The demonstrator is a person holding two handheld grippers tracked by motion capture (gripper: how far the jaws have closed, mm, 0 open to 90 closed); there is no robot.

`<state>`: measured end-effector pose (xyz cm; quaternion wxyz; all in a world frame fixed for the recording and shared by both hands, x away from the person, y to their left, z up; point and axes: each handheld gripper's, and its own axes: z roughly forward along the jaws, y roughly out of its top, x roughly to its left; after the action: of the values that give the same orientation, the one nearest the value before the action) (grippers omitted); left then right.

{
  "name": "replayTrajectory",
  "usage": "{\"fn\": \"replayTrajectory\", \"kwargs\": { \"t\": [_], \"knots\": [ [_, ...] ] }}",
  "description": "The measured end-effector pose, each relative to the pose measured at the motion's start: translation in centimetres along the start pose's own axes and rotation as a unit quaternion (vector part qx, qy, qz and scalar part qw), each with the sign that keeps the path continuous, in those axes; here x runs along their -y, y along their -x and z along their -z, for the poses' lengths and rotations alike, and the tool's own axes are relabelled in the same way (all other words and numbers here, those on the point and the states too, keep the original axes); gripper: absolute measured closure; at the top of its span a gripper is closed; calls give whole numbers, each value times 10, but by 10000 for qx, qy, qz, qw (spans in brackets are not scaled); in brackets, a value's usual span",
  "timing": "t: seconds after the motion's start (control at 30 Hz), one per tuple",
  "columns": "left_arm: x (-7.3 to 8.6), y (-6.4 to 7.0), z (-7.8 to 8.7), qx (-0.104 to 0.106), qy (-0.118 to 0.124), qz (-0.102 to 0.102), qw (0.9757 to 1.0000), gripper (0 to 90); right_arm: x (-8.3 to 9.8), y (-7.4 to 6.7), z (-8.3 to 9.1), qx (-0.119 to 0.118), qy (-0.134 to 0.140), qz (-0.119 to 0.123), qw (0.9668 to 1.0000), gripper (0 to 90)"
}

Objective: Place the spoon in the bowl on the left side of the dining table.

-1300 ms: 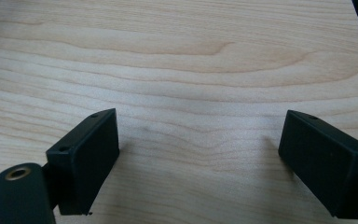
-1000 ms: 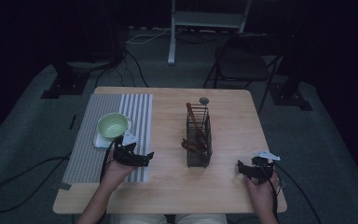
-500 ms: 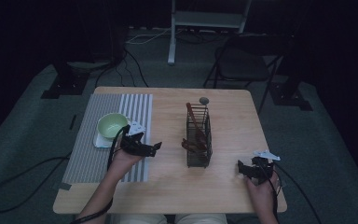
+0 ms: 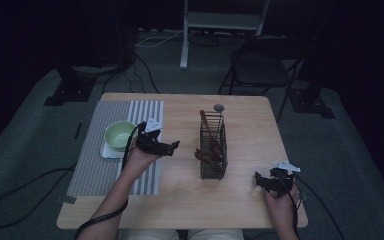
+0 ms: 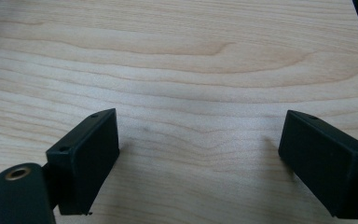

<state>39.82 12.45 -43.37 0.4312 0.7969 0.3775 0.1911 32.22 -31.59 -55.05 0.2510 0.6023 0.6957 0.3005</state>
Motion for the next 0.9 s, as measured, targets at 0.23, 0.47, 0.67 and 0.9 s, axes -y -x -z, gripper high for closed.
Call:
{"fn": "replayTrajectory", "kwargs": {
  "t": [0.23,0.47,0.67,0.9],
  "knots": [
    [-16,1,-10,40,74,-10,10000,6,0,0,0,-2,-3,-6,10000,115],
    [-26,5,-23,65,57,-48,10000,7,0,0,0,-2,-4,-7,10000,115],
    [-35,6,-35,128,58,-39,9999,7,0,0,0,-2,-3,-7,10000,115],
    [-49,12,-50,191,114,-112,9997,7,0,0,0,-2,-3,-6,10000,115]
  ]
}}
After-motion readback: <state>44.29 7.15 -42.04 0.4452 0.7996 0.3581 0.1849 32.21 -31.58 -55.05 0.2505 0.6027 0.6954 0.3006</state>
